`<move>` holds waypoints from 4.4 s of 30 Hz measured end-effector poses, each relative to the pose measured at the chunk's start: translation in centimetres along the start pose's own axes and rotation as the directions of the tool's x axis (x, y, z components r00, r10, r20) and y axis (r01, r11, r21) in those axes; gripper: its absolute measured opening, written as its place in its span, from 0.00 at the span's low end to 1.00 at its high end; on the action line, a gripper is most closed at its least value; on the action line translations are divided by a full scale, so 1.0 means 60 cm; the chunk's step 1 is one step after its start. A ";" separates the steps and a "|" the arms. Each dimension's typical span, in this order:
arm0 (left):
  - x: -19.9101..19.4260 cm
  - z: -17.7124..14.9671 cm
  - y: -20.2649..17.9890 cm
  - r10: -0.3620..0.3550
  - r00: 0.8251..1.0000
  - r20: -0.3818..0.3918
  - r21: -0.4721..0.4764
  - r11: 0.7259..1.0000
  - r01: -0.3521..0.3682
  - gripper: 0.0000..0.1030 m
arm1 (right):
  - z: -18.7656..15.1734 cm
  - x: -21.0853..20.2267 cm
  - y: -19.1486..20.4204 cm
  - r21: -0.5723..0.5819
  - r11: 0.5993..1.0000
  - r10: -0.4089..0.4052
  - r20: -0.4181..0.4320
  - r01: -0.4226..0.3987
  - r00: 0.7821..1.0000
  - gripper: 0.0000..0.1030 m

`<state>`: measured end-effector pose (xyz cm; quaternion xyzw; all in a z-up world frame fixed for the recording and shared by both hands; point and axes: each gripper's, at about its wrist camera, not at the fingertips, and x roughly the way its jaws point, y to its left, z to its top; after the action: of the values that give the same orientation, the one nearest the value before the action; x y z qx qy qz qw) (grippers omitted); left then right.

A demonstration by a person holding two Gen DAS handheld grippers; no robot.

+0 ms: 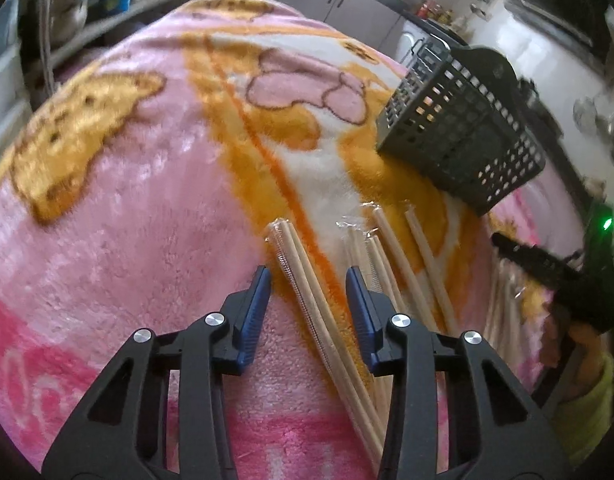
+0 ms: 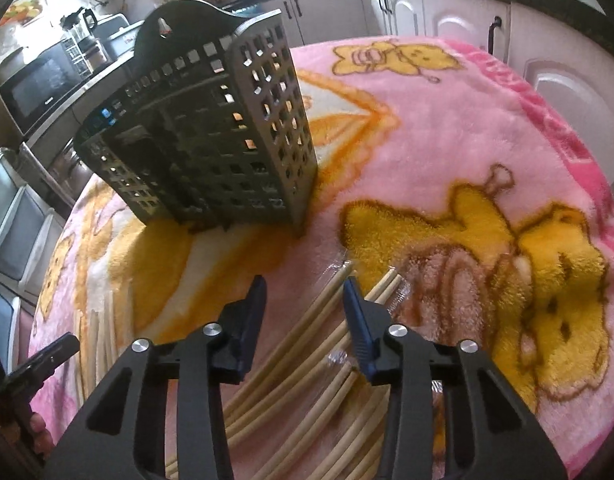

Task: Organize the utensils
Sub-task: 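Lower the left tool and grasp a wrapped chopstick while the right tool grasps another, then lift the left tool's chopstick above the black mesh caddy while the right tool carries its chopstick, then lower the left tool's chopstick into the caddy and open while the right tool does likewise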

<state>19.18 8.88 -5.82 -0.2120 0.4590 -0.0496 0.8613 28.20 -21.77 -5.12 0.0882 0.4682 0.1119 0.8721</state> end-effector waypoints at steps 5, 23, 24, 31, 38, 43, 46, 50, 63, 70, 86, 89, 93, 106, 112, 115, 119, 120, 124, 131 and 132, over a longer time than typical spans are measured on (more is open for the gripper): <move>0.008 0.010 0.001 0.010 0.999 -0.031 -0.002 1.000 -0.010 0.22 | 0.015 0.018 -0.013 0.065 0.998 0.016 -0.058 -0.012 0.998 0.36; -0.034 0.045 -0.031 0.002 0.998 0.064 0.084 0.996 -0.008 0.02 | 0.036 -0.028 0.007 0.091 0.975 0.201 0.006 -0.200 0.980 0.13; -0.046 0.050 -0.038 -0.012 0.996 0.083 0.099 0.995 0.004 0.01 | 0.037 -0.040 0.012 0.076 0.973 0.219 0.024 -0.220 0.975 0.13; -0.103 0.078 -0.078 -0.058 0.981 0.184 0.161 0.987 0.028 0.01 | 0.029 -0.124 0.045 -0.052 0.960 0.280 0.154 -0.276 0.947 0.11; -0.136 0.089 -0.122 -0.111 0.963 0.247 0.225 0.973 0.054 0.01 | 0.018 -0.175 0.063 -0.140 0.948 0.311 0.225 -0.285 0.923 0.08; -0.147 0.106 -0.149 -0.144 0.952 0.271 0.254 0.964 0.073 0.01 | 0.019 -0.198 0.059 -0.163 0.939 0.336 0.265 -0.302 0.904 0.07; -0.154 0.123 -0.168 -0.156 0.944 0.290 0.275 0.958 0.074 0.01 | 0.027 -0.214 0.061 -0.174 0.938 0.341 0.292 -0.301 0.893 0.06; -0.161 0.148 -0.184 -0.172 0.934 0.314 0.289 0.954 0.079 0.01 | 0.043 -0.232 0.060 -0.181 0.935 0.349 0.328 -0.304 0.878 0.06; -0.181 0.238 -0.267 -0.221 0.892 0.395 0.362 0.930 0.070 0.01 | 0.135 -0.292 0.051 -0.180 0.939 0.345 0.474 -0.294 0.810 0.06; -0.186 0.278 -0.306 -0.210 0.850 0.483 0.389 0.921 0.007 0.01 | 0.194 -0.311 0.043 -0.159 0.947 0.319 0.565 -0.279 0.761 0.06; -0.090 0.314 -0.326 -0.228 0.830 0.509 0.419 0.908 -0.008 0.01 | 0.264 -0.241 0.027 -0.126 0.974 0.227 0.631 -0.191 0.742 0.06; -0.068 0.309 -0.323 -0.229 0.832 0.505 0.430 0.903 -0.012 0.01 | 0.260 -0.218 0.027 -0.127 0.978 0.210 0.635 -0.168 0.744 0.06; -0.042 0.296 -0.317 -0.219 0.839 0.499 0.441 0.897 -0.028 0.01 | 0.245 -0.191 0.028 -0.128 0.980 0.200 0.638 -0.153 0.744 0.06; 0.001 0.259 -0.290 -0.204 0.864 0.461 0.445 0.895 -0.026 0.01 | 0.202 -0.139 0.030 -0.101 0.983 0.184 0.647 -0.155 0.740 0.06; 0.010 0.251 -0.273 -0.187 0.874 0.449 0.430 0.903 -0.027 0.01 | 0.191 -0.127 0.029 -0.096 0.984 0.176 0.637 -0.149 0.751 0.06; 0.010 0.249 -0.265 -0.179 0.876 0.448 0.421 0.907 -0.030 0.01 | 0.180 -0.116 0.028 -0.090 0.984 0.174 0.621 -0.151 0.764 0.06; 0.004 0.250 -0.256 -0.161 0.881 0.446 0.405 0.913 -0.039 0.06 | 0.167 -0.114 0.027 -0.080 0.987 0.162 0.612 -0.143 0.774 0.09; 0.002 0.250 -0.252 -0.155 0.882 0.444 0.398 0.917 -0.039 0.13 | 0.165 -0.115 0.025 -0.077 0.987 0.161 0.608 -0.144 0.777 0.09; -0.005 0.246 -0.237 -0.140 0.885 0.445 0.373 0.927 -0.040 0.19 | 0.159 -0.121 0.017 -0.058 0.988 0.147 0.596 -0.141 0.790 0.12; -0.020 0.234 -0.217 -0.118 0.894 0.432 0.340 0.940 -0.040 0.29 | 0.147 -0.132 0.001 -0.023 0.989 0.131 0.579 -0.144 0.805 0.24; -0.023 0.230 -0.214 -0.117 0.896 0.429 0.338 0.940 -0.039 0.31 | 0.145 -0.134 0.000 -0.023 0.989 0.130 0.579 -0.143 0.805 0.27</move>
<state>31.02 2.04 7.27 -0.0761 0.2312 -0.0958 0.9652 31.14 -24.45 6.04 0.1608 0.1748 0.1371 0.9617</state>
